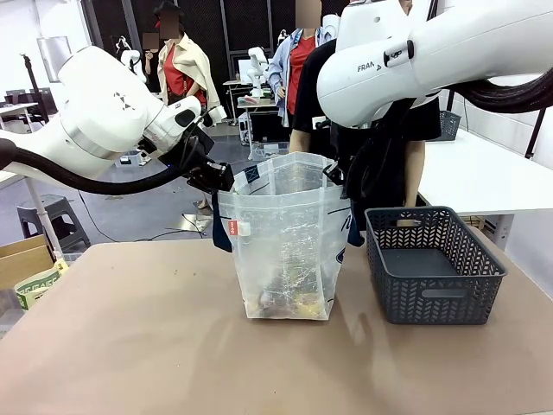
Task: Transfer purchased items from the store into the shopping bag.
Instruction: Move the Reusable shopping bag to the right side of the table.
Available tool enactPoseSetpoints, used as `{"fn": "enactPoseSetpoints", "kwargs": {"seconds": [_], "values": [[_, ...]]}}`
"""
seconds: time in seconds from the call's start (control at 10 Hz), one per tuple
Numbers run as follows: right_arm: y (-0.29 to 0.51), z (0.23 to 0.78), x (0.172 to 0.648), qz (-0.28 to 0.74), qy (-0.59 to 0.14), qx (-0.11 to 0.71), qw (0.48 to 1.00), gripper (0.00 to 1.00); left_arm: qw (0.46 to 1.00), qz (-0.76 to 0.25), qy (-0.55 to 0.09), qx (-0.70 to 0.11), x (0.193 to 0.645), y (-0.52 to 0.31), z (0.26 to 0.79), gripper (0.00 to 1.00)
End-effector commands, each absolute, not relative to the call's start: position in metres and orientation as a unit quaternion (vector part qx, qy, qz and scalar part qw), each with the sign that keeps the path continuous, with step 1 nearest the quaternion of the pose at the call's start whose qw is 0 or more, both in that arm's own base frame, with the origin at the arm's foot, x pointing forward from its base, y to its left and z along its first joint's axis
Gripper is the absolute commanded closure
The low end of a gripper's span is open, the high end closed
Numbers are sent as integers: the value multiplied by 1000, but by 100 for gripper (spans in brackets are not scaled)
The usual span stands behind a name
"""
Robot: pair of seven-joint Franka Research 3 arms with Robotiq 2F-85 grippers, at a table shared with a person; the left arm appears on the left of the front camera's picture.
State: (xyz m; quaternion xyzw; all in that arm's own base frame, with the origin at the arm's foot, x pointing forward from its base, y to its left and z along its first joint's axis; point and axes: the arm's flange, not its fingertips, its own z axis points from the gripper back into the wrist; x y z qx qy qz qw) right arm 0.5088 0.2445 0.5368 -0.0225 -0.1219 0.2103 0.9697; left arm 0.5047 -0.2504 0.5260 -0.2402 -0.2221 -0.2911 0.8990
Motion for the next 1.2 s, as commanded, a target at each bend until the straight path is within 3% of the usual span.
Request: {"fn": "enactPoseSetpoints", "kwargs": {"seconds": [0.0, 1.1], "values": [[243, 537, 510, 207, -121, -23, 971, 100, 898, -290, -228, -239, 505, -249, 529, 100], [243, 537, 510, 207, -121, -23, 971, 100, 898, -290, -228, -239, 505, -249, 529, 100]]}}
